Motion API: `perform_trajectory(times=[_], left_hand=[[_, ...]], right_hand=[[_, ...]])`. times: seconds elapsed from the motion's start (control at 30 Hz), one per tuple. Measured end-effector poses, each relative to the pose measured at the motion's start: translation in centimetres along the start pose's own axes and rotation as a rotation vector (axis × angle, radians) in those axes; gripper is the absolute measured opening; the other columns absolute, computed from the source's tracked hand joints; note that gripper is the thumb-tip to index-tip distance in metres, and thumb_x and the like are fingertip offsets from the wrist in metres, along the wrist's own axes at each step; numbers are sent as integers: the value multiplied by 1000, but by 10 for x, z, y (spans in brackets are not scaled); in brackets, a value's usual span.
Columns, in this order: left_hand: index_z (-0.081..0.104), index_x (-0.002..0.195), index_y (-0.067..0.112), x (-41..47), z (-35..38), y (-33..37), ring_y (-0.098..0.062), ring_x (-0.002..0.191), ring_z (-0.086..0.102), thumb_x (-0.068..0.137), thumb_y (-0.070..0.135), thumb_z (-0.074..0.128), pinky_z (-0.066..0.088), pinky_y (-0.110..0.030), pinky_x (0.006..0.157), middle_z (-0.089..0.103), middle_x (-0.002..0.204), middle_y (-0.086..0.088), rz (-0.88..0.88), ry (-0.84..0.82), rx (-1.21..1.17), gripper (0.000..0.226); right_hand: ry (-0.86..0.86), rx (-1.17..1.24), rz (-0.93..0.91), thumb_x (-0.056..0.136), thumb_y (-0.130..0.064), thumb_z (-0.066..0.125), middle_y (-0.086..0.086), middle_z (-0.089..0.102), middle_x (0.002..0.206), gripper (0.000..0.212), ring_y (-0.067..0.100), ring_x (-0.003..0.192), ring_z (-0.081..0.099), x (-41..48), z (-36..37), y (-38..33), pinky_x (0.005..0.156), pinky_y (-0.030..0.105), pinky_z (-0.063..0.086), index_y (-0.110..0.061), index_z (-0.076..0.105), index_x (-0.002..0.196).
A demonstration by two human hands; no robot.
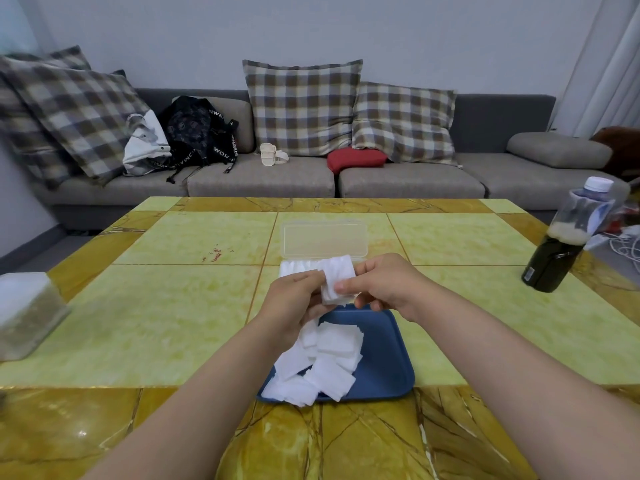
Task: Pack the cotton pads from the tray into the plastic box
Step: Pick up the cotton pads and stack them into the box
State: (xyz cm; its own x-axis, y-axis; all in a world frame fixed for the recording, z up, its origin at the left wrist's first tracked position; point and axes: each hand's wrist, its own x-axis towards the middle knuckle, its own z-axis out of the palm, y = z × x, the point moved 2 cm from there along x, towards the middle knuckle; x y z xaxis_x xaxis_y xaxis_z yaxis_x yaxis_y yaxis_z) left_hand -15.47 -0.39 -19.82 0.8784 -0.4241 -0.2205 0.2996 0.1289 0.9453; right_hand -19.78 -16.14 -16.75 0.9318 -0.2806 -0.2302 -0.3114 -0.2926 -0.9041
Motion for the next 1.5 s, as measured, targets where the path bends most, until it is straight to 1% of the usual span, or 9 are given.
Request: perform_trajectory(times=[0.1, 0.3, 0.47, 0.57, 0.73, 1.0, 1.17, 1.33, 1.5], left_hand=[[72, 93, -1, 0, -1, 1, -27, 91, 77, 98, 7, 53, 61, -28, 75, 77, 100, -20, 11, -18, -8, 22], [73, 110, 3, 0, 0, 1, -27, 99, 75, 98, 25, 63, 58, -33, 87, 78, 104, -15, 47, -56, -30, 27], [74, 97, -1, 10, -18, 2, -25, 89, 76, 92, 6, 68, 61, -31, 82, 77, 97, -15, 90, 164, 21, 10], [73, 86, 3, 13, -27, 3, -27, 88, 74, 91, 5, 68, 62, -33, 82, 75, 96, -18, 92, 248, 30, 8], [73, 86, 5, 12, -28, 4, -26, 87, 74, 92, 5, 67, 62, -32, 80, 76, 96, -16, 95, 265, 33, 8], [72, 85, 6, 11, -24, 3, -25, 84, 73, 92, 6, 67, 62, -32, 79, 74, 93, -12, 116, 271, 103, 9], [71, 84, 7, 10, -25, 3, -27, 88, 73, 93, 6, 66, 62, -31, 78, 74, 95, -13, 142, 314, 118, 10], [71, 100, -9, 11, -21, 0, -27, 87, 75, 90, 8, 71, 62, -29, 76, 75, 100, -18, 86, 225, 108, 19], [74, 109, 3, 6, -8, 0, -24, 91, 77, 97, 13, 63, 62, -30, 80, 78, 101, -14, 50, 70, 68, 19]], right_hand=[[34, -14, 21, 74, -14, 88, 10, 75, 83, 27, 11, 47, 57, 1, 2, -1, 39, 21, 33, -5, 78, 96], [61, -69, 31, 75, -25, 87, 2, 72, 88, 20, 14, 55, 52, 2, 5, -4, 37, 18, 27, -14, 73, 86], [81, -158, -122, 84, -28, 77, 0, 69, 97, 23, 14, 73, 60, 5, 6, -2, 64, 26, 51, -15, 69, 101], [-22, -454, -171, 84, -26, 70, 5, 74, 95, 14, 20, 78, 67, 7, 13, 11, 70, 32, 55, -16, 75, 92], [-260, -808, -143, 79, -37, 80, 0, 75, 103, 33, 20, 95, 69, 9, 29, 31, 80, 34, 56, -16, 77, 104], [-194, -576, -112, 79, -22, 83, -3, 73, 95, 21, 16, 91, 67, 10, 9, 27, 84, 32, 56, -12, 77, 96], [-154, -349, -35, 85, -20, 79, -1, 64, 82, 24, 13, 69, 54, 10, -9, 21, 60, 24, 43, -3, 72, 101], [-152, 123, -82, 92, -13, 71, 10, 74, 86, 17, 15, 60, 63, 6, -18, 5, 55, 27, 41, -5, 71, 107], [-44, 123, -120, 84, -19, 81, 3, 76, 78, 19, 15, 56, 65, 2, -10, -5, 48, 25, 39, -9, 73, 99]])
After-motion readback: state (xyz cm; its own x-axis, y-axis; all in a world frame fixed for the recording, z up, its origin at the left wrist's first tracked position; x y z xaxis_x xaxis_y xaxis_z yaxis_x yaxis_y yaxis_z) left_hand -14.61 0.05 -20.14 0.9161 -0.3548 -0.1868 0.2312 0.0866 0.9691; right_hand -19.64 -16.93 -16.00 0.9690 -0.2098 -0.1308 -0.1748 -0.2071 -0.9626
